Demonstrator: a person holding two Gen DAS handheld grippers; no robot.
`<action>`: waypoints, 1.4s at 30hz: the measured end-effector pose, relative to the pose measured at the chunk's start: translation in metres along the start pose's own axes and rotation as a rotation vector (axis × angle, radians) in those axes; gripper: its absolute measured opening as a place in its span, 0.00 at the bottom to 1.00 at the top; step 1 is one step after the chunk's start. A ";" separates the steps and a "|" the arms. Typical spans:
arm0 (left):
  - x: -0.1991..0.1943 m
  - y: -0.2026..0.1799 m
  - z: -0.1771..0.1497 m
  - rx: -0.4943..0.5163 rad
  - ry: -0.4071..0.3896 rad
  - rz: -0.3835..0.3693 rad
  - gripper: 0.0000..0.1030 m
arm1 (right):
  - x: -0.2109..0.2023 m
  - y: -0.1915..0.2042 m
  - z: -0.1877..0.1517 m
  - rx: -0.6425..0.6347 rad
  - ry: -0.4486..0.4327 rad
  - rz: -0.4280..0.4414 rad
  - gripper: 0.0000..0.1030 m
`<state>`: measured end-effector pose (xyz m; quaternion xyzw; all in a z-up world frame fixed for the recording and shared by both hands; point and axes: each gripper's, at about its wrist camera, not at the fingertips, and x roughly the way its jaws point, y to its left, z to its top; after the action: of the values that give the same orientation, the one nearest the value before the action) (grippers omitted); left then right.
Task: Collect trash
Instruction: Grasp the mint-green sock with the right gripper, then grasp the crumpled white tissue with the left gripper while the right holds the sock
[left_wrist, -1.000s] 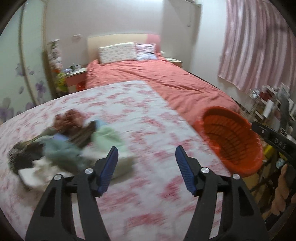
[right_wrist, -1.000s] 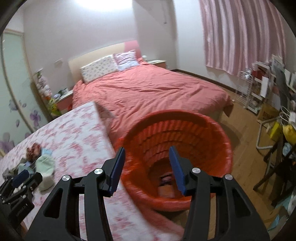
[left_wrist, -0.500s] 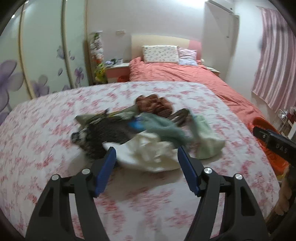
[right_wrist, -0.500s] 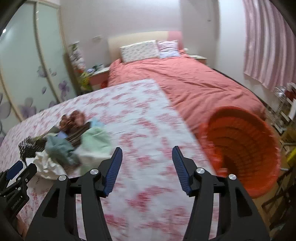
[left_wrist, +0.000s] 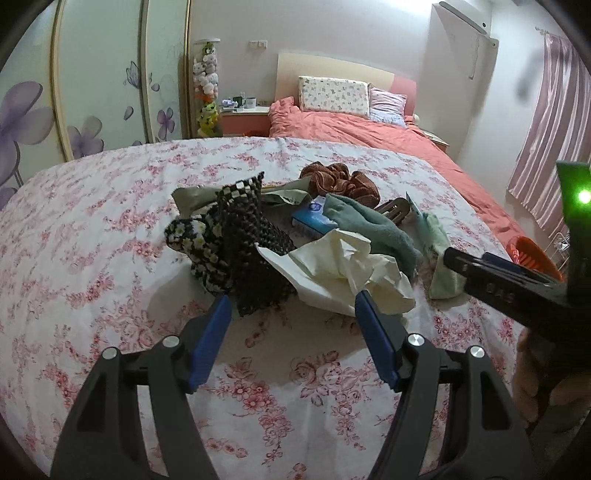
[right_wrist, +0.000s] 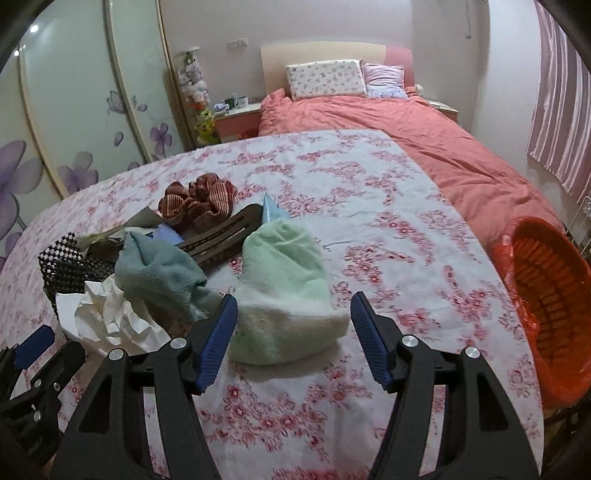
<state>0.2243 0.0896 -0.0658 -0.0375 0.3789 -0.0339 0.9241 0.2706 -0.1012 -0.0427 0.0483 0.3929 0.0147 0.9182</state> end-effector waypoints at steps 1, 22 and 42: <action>0.002 -0.001 0.000 -0.004 0.005 -0.005 0.66 | 0.003 0.002 0.000 -0.008 0.005 -0.007 0.59; 0.015 -0.019 0.004 -0.024 0.031 -0.046 0.66 | -0.016 -0.040 -0.013 0.034 -0.025 -0.057 0.11; 0.046 -0.036 0.017 -0.038 0.052 -0.080 0.37 | 0.001 -0.077 -0.014 0.114 0.018 -0.172 0.11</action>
<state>0.2671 0.0506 -0.0825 -0.0693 0.4014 -0.0646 0.9110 0.2598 -0.1769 -0.0606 0.0664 0.4040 -0.0862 0.9083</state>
